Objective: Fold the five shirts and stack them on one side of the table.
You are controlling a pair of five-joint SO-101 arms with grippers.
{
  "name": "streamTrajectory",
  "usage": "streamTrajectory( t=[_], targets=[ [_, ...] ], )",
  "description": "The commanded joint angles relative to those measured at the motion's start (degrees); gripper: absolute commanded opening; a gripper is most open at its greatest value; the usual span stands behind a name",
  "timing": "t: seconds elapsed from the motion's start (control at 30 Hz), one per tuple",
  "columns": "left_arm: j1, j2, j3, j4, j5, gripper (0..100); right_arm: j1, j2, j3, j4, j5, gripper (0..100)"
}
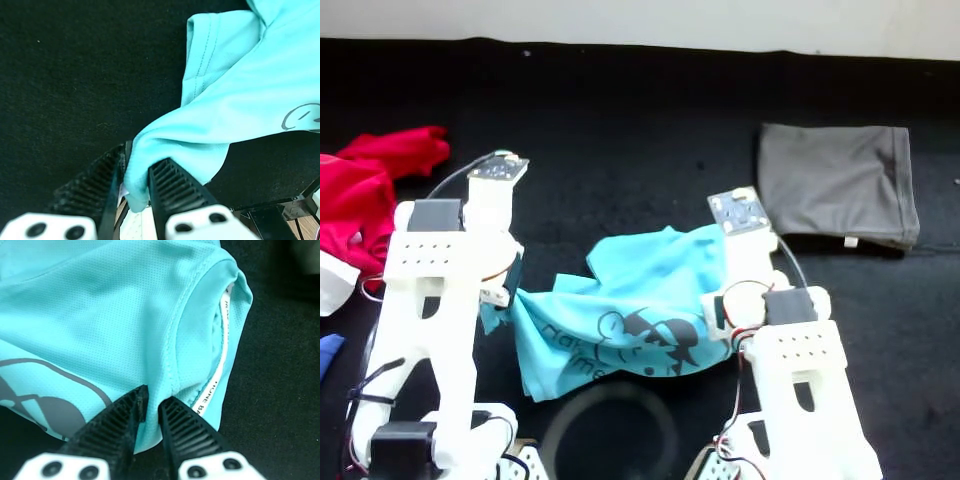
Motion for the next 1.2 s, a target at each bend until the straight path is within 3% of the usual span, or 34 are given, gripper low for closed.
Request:
streamTrajectory(
  t=[0.0,0.37,0.7,0.93,1.17],
  targets=[
    [0.40,-1.27,-0.22,-0.09,0.35,1,0.66,-1.45,-0.31,-0.57,0.62,0.9],
    [0.40,-1.80,-0.22,-0.26,0.44,1,0.66,-1.36,-0.13,-0.40,0.62,1.0],
    [0.48,-16.57,4.79,-1.41,0.44,1,0.66,-1.45,-0.66,1.45,0.79,1.0],
    [0.40,-16.66,10.95,-5.98,0.44,1,0.66,-1.45,-0.22,1.45,0.97,13.4],
    [0.40,-16.66,11.03,-6.07,0.44,1,0.66,-1.45,-0.66,1.45,0.97,13.4]
  ],
)
